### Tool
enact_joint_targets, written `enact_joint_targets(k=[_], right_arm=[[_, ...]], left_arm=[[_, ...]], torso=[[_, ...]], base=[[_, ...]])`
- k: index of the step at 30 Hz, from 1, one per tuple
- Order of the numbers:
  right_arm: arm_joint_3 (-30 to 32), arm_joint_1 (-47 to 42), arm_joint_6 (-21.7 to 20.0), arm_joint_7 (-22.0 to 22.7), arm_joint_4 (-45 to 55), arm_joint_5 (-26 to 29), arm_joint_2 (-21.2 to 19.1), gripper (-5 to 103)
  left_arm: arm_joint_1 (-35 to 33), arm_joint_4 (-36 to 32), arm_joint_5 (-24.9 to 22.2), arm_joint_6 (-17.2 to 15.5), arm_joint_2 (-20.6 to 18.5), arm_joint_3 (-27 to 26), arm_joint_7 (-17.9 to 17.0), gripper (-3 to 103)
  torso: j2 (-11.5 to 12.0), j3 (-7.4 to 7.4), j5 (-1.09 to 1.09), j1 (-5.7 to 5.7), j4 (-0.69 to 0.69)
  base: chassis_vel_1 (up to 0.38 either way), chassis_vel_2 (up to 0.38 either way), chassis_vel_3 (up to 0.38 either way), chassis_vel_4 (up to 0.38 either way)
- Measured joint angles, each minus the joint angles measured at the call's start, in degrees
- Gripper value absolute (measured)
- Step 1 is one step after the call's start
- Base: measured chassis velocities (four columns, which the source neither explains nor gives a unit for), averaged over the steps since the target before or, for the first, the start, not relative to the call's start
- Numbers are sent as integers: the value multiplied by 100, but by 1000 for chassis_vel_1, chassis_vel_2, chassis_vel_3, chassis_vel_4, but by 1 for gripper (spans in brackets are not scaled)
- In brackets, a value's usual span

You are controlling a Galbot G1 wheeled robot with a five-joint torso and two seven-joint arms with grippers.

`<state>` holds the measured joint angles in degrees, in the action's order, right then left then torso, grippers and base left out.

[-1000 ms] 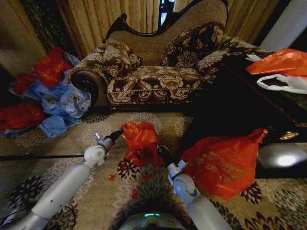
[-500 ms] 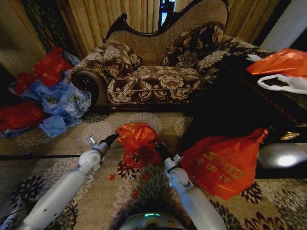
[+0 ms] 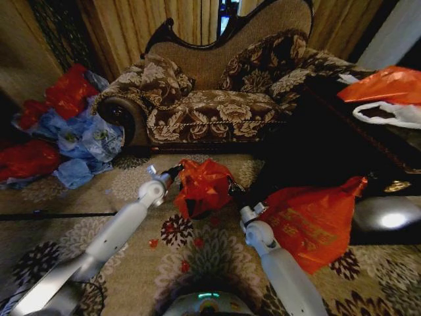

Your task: Place a garbage bag over the trash bin.

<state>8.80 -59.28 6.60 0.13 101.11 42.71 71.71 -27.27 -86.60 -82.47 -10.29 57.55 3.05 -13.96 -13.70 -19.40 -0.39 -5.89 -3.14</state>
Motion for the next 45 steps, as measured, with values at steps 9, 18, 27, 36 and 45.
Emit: enact_joint_targets(k=[9,18,27,36,45], right_arm=[[-122,-729,7,-163,481,-129,44,0],[-491,-1019,104,-268,341,-395,285,0],[-599,-908,168,-313,-53,-482,429,0],[-548,-397,200,-328,-478,-431,524,0],[-425,46,177,-313,-678,-320,490,0]], left_arm=[[170,335,-150,-43,-228,80,824,0],[-319,467,431,-113,-672,127,1616,0],[-925,47,608,-112,-1099,-245,1753,0],[-2041,-481,662,-87,-1409,-957,1629,0],[-2358,-540,791,-59,-1178,-981,1437,0]], torso=[[0,1,-1,1,1],[0,1,-3,1,3],[0,1,-2,1,1],[0,1,-1,1,2],[0,1,-2,1,4]], base=[[0,0,0,0],[0,0,0,0],[0,0,0,0],[0,0,0,0],[0,0,0,0]])
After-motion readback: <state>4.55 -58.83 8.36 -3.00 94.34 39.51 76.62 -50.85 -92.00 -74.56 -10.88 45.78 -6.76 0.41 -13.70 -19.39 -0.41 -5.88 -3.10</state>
